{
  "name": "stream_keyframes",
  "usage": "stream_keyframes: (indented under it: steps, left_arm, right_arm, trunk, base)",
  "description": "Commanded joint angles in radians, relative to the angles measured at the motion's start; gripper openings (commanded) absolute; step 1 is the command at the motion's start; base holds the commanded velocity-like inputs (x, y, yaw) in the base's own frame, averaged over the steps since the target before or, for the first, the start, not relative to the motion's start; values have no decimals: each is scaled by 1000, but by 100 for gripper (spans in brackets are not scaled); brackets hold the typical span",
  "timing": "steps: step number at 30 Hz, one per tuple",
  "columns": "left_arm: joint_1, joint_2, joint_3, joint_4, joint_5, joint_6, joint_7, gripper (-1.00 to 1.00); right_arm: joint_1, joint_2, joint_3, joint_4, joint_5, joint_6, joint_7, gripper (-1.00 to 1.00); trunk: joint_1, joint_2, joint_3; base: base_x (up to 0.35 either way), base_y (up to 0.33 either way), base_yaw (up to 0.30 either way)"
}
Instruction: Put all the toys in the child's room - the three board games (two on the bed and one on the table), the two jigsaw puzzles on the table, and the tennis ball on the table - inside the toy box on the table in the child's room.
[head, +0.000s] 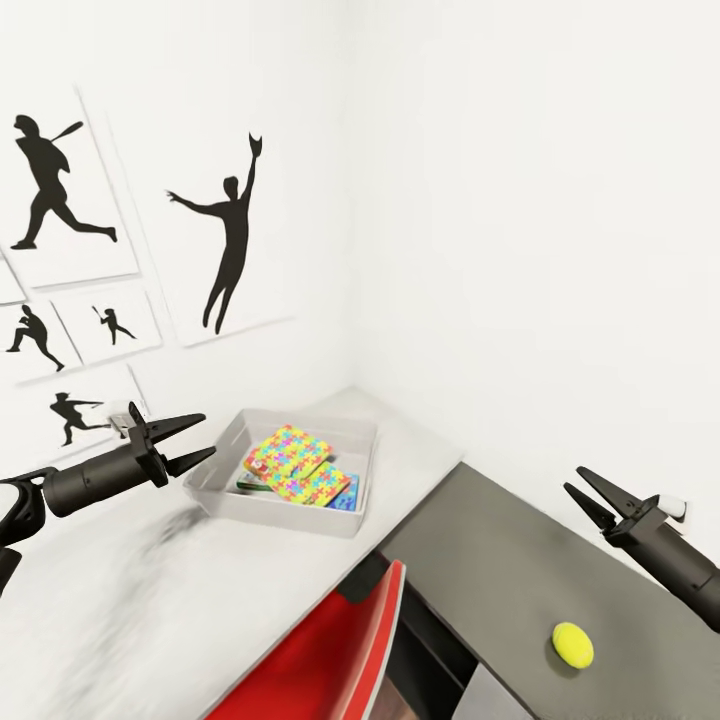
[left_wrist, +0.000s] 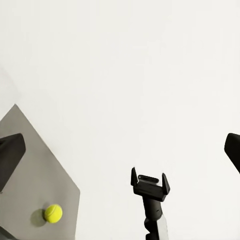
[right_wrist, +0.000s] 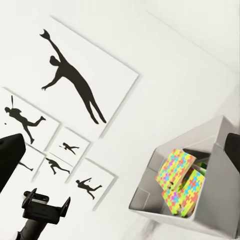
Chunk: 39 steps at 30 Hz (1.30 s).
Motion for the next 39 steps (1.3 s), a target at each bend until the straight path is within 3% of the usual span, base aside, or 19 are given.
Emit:
stream_keyframes:
  steps: [1,32,33,39]
  left_arm:
    - [-1,0,1,0,-10,3,-11,100]
    - [1,-2,-3,0,-12,3,-12,100]
    - [2,-1,-19,0,-14,3,-12,100]
    - [2,-1,-23,-1,-15,3,-12,100]
  right_arm:
    - [-1,0,-1,0,3,4,4,100]
    - [-2,-1,0,0,4,2,-5,100]
    - [-2,1,2,-1,4,1,-6,100]
    - [-2,-2,1,0,5,-1,-10,100]
  trunk:
    - [1,-2,-1]
    - [1,-2,8]
    - [1,-2,8]
    - [1,-2,8]
  base:
    - [0,0,-211]
    - [-30,0,-62]
    - [0,0,-5]
    - [0,0,-1]
